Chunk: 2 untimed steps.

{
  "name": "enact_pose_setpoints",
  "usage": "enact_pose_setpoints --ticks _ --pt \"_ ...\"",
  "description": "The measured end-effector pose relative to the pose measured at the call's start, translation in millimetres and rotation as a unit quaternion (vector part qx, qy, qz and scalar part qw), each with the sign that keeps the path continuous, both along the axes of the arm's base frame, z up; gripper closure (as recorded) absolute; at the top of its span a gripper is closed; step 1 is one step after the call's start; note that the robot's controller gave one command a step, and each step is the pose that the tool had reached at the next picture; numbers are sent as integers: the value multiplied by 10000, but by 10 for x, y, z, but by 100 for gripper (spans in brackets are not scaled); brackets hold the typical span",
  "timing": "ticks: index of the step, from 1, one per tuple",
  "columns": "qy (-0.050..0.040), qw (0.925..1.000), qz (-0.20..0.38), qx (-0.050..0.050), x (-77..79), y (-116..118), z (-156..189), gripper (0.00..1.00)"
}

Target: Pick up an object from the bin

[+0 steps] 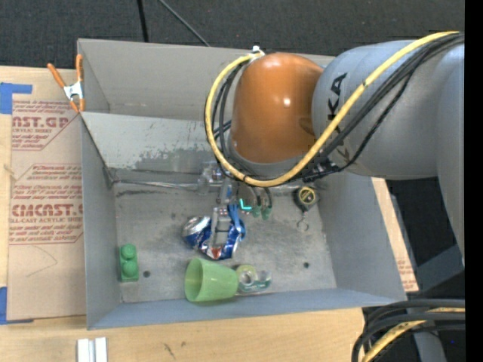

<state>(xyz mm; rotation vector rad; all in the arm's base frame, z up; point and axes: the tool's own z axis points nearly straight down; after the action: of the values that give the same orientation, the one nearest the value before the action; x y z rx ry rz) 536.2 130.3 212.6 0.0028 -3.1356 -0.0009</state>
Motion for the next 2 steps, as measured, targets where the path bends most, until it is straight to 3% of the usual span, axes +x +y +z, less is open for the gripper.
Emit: enact_pose_setpoints --ticks 1,2 --pt "-10 9999 133 -1 315 -273 -1469 0" --pt "-45 9972 -751 4 104 -162 -1120 0"
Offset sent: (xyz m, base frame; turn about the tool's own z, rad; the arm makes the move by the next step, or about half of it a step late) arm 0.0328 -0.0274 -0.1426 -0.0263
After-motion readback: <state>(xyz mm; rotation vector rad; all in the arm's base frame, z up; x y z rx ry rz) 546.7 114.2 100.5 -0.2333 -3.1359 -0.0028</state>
